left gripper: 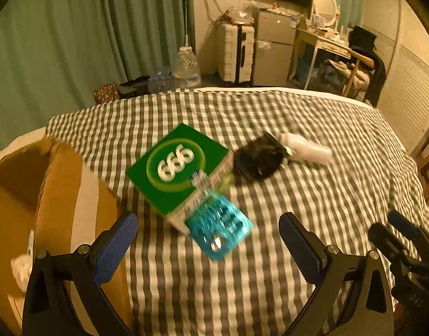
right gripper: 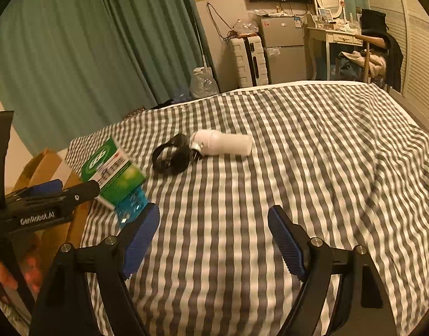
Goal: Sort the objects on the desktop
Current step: 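Withdraw both tools from the box toward the remaining items, then grasp the green medicine box with the left tool while the right tool grasps the white spray bottle, then carry the medicine box and spray bottle into the box and release both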
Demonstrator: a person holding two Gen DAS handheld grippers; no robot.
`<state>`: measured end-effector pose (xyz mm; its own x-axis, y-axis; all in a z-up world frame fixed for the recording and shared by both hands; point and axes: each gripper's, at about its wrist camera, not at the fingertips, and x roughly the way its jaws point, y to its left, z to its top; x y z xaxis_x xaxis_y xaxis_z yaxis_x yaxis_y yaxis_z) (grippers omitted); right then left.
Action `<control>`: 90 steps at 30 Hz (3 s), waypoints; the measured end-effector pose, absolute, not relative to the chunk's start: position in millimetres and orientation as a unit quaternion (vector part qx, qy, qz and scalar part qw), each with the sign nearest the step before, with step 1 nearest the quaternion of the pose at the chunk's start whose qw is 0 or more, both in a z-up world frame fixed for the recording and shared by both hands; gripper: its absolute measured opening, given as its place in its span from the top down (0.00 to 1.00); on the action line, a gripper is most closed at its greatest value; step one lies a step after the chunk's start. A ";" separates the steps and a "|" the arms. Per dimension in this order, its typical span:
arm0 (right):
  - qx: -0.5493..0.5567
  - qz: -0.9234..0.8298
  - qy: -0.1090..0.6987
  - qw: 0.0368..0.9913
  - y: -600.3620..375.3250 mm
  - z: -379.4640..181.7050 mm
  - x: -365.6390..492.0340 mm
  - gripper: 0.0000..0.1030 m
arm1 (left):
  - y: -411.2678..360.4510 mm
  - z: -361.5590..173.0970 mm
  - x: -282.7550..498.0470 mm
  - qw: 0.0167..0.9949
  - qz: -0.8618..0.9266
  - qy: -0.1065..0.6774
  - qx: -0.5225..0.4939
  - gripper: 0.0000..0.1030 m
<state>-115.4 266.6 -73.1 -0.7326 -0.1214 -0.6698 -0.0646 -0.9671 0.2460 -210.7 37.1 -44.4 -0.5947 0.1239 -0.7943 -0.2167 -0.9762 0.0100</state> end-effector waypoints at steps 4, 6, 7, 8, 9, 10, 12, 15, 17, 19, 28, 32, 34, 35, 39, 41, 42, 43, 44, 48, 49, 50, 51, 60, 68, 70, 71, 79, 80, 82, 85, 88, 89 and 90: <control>0.371 -0.920 -0.124 0.014 272.3 -82.8 -135.3 0.23 | 36.3 -48.5 -252.0 0.122 0.870 0.071 -0.473 0.00; 0.379 -0.917 -0.122 0.015 274.6 -88.1 -144.0 0.23 | 38.0 -51.6 -268.3 0.141 0.855 0.087 -0.492 0.00; 0.383 -0.916 -0.119 0.017 276.4 -89.7 -149.1 0.23 | 39.1 -52.7 -274.9 0.140 0.853 0.102 -0.492 0.00; 0.386 -0.915 -0.113 0.020 278.4 -90.3 -154.9 0.23 | 40.7 -54.7 -281.0 0.145 0.850 0.117 -0.493 0.00; 0.389 -0.915 -0.103 0.023 279.7 -90.2 -161.2 0.23 | 41.7 -57.1 -285.4 0.151 0.846 0.126 -0.496 0.00; 0.392 -0.915 -0.088 0.025 280.9 -89.1 -169.5 0.23 | 42.4 -60.2 -289.5 0.155 0.841 0.133 -0.500 0.00; 0.395 -0.916 -0.061 0.037 282.7 -86.1 -186.9 0.23 | 43.9 -65.3 -294.8 0.160 0.836 0.147 -0.503 0.00; 0.421 -0.904 -0.013 0.076 279.2 -86.1 -221.8 0.23 | 44.2 -66.9 -296.1 0.170 0.836 0.155 -0.498 0.00; 0.450 -0.888 0.047 0.086 267.6 -90.5 -248.1 0.23 | 44.5 -68.0 -295.3 0.173 0.835 0.165 -0.496 0.00; 0.464 -0.876 0.084 0.107 256.0 -95.4 -267.9 0.23 | 44.1 -73.2 -299.6 0.163 0.832 0.190 -0.495 0.00; 0.502 -0.850 0.102 0.123 227.2 -128.7 -311.7 0.24 | 38.0 -84.1 -315.2 0.137 0.835 0.182 -0.501 0.00; 0.496 -0.859 0.065 0.107 230.6 -139.5 -291.5 0.58 | 39.1 -84.6 -315.6 0.138 0.836 0.183 -0.499 0.00; 0.491 -0.867 0.024 0.086 238.5 -135.0 -276.0 0.60 | 38.3 -83.7 -315.9 0.135 0.837 0.178 -0.499 0.00; 0.489 -0.869 0.011 0.077 240.7 -134.3 -265.9 0.61 | 38.7 -83.2 -314.3 0.133 0.838 0.177 -0.498 0.00; 0.466 -0.884 -0.022 0.035 246.5 -138.7 -204.1 0.61 | 48.5 -82.7 -303.5 0.128 0.836 0.200 -0.495 0.00; 0.457 -0.886 -0.075 0.035 252.6 -145.7 -169.3 0.61 | 55.7 -79.0 -290.7 0.140 0.836 0.207 -0.488 0.00; 0.456 -0.884 -0.098 0.034 254.5 -150.9 -152.1 0.60 | 59.5 -77.3 -284.7 0.143 0.836 0.209 -0.486 0.00; 0.459 -0.881 -0.104 0.036 254.2 -152.1 -144.7 0.60 | 62.7 -75.8 -279.1 0.150 0.835 0.205 -0.489 0.00; 0.465 -0.879 -0.097 0.042 251.8 -147.9 -140.6 0.61 | 65.0 -73.6 -270.4 0.157 0.834 0.196 -0.492 0.00; 0.428 -0.895 -0.114 0.059 253.2 -117.8 -124.2 0.61 | 69.0 -62.9 -241.8 0.191 0.838 0.174 -0.480 0.00; 0.421 -0.896 -0.128 0.063 254.1 -114.8 -118.3 0.61 | 68.6 -60.6 -239.3 0.189 0.841 0.170 -0.478 0.00; 0.422 -0.895 -0.131 0.067 253.1 -114.8 -113.8 0.61 | 67.0 -58.3 -236.9 0.178 0.846 0.162 -0.475 0.00; 0.426 -0.893 -0.127 0.068 251.9 -115.6 -112.9 0.61 | 62.1 -55.5 -237.9 0.164 0.852 0.148 -0.474 0.00; 0.433 -0.886 -0.150 0.063 266.9 -118.0 -106.0 0.61 | 33.2 -84.1 -249.6 0.158 0.822 0.014 -0.546 0.00; 0.430 -0.886 -0.160 0.059 267.2 -108.6 -93.7 0.61 | 56.8 -76.5 -225.1 0.153 0.847 0.108 -0.496 0.20; 0.428 -0.888 -0.159 0.058 266.9 -106.2 -91.5 0.61 | 57.1 -63.5 -216.4 0.159 0.857 0.100 -0.480 0.20; 0.427 -0.888 -0.160 0.058 266.6 -105.3 -90.3 0.61 | 57.3 -57.6 -211.4 0.157 0.861 0.100 -0.473 0.20; 0.409 -0.898 -0.155 0.048 265.4 -80.8 -62.5 0.61 | 61.9 -1.4 -143.1 0.147 0.900 0.103 -0.397 0.20; 0.407 -0.899 -0.156 0.046 265.0 -77.9 -58.2 0.61 | 61.5 0.6 -135.2 0.147 0.900 0.097 -0.398 0.20; 0.404 -0.899 -0.159 0.047 262.5 -73.2 -48.0 0.61 | 55.7 4.2 -115.6 0.138 0.903 0.078 -0.399 0.20; 0.407 -0.898 -0.159 0.048 255.5 -69.3 -31.4 0.61 | 46.2 7.6 -89.7 0.130 0.907 0.057 -0.397 0.20; 0.406 -0.901 -0.144 0.054 246.4 -62.1 -16.4 0.61 | 42.4 6.8 -74.2 0.132 0.907 0.053 -0.397 0.20; 0.404 -0.903 -0.137 0.054 242.8 -58.2 -9.9 0.61 | 36.4 8.4 -66.3 0.125 0.909 0.053 -0.393 0.20; 0.403 -0.904 -0.133 0.055 240.4 -54.6 -4.2 0.61 | 32.1 9.8 -62.3 0.120 0.911 0.051 -0.391 0.20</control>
